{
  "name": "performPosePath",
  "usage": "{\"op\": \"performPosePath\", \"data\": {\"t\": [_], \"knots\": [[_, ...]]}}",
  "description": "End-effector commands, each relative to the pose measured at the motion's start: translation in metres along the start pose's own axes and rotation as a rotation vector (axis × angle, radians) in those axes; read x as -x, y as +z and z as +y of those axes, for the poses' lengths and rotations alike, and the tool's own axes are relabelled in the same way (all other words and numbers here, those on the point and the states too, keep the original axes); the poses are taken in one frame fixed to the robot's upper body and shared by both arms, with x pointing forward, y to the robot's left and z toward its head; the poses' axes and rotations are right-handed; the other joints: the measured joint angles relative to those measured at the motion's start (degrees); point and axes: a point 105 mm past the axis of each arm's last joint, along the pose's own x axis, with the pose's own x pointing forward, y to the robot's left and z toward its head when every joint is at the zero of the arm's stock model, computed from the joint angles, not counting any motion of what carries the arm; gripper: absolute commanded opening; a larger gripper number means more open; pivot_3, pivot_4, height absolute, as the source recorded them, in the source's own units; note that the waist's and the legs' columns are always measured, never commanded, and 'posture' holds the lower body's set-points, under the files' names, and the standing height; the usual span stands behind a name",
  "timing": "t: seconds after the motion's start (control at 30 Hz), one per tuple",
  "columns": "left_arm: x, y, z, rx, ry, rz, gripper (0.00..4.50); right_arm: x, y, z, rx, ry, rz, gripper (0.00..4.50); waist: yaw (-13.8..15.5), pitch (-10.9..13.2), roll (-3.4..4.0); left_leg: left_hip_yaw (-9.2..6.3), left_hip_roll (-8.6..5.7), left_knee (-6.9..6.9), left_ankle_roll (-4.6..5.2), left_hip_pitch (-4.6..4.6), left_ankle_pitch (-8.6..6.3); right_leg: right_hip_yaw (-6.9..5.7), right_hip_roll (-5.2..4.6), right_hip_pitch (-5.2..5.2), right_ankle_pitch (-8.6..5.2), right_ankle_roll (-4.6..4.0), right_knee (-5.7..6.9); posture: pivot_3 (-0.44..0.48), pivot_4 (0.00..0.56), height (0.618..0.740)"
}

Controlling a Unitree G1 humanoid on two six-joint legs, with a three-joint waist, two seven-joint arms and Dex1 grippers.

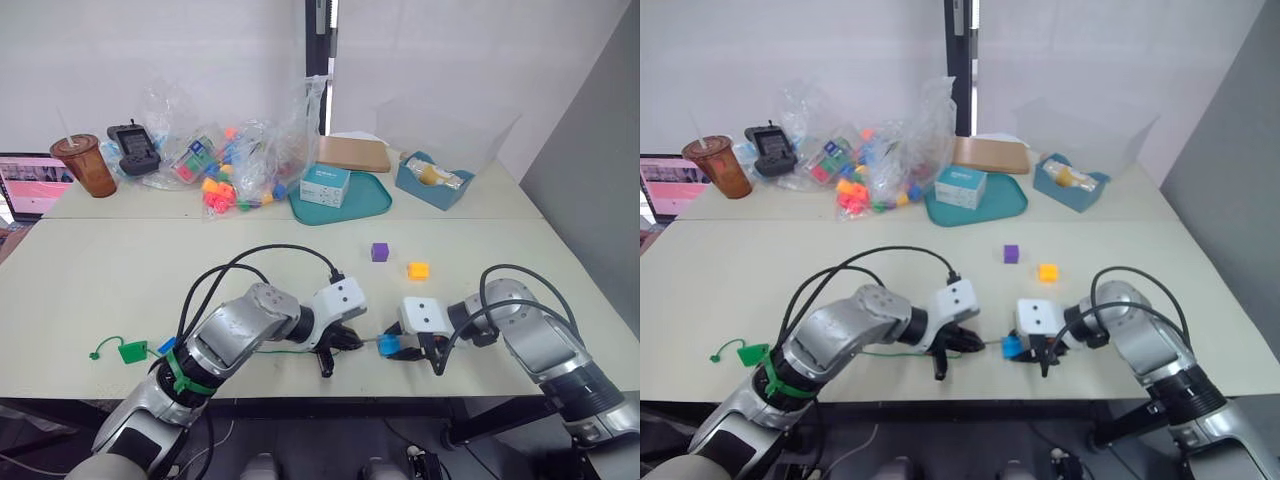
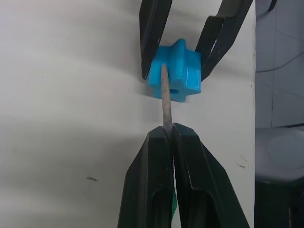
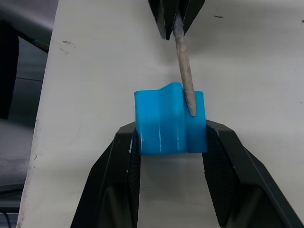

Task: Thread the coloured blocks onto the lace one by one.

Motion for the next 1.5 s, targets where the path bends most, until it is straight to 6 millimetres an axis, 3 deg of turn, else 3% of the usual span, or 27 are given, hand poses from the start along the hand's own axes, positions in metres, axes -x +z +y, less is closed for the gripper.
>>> {"op": "performPosePath", "data": {"t": [0.03,1.03,1.5], "knots": [[-0.001,0.003,-0.002,-0.035,-0.007,0.024,0.0,-0.007,-0.005,0.009,-0.016,0.043,0.026,1.33,0.0,0.0,0.0,-0.01,0.0,0.0,0.0,0.0,0.0,0.0,0.0,0.0,0.0,0.0,0.0,0.0,0.15,0.74],[0.001,-0.011,-0.013,-0.04,-0.054,0.068,0.0,-0.008,-0.01,0.011,-0.033,0.037,0.043,1.33,0.0,0.0,0.0,0.0,0.0,0.01,0.0,0.02,0.0,0.0,0.0,0.03,0.0,0.0,-0.01,0.0,0.15,0.74],[0.007,-0.001,-0.005,-0.068,-0.013,0.04,0.0,-0.007,-0.012,0.014,-0.037,0.048,0.05,1.33,0.02,0.0,0.0,0.0,-0.01,0.02,0.0,0.02,0.0,0.0,-0.01,0.05,0.0,0.0,-0.01,0.0,0.15,0.74]]}}
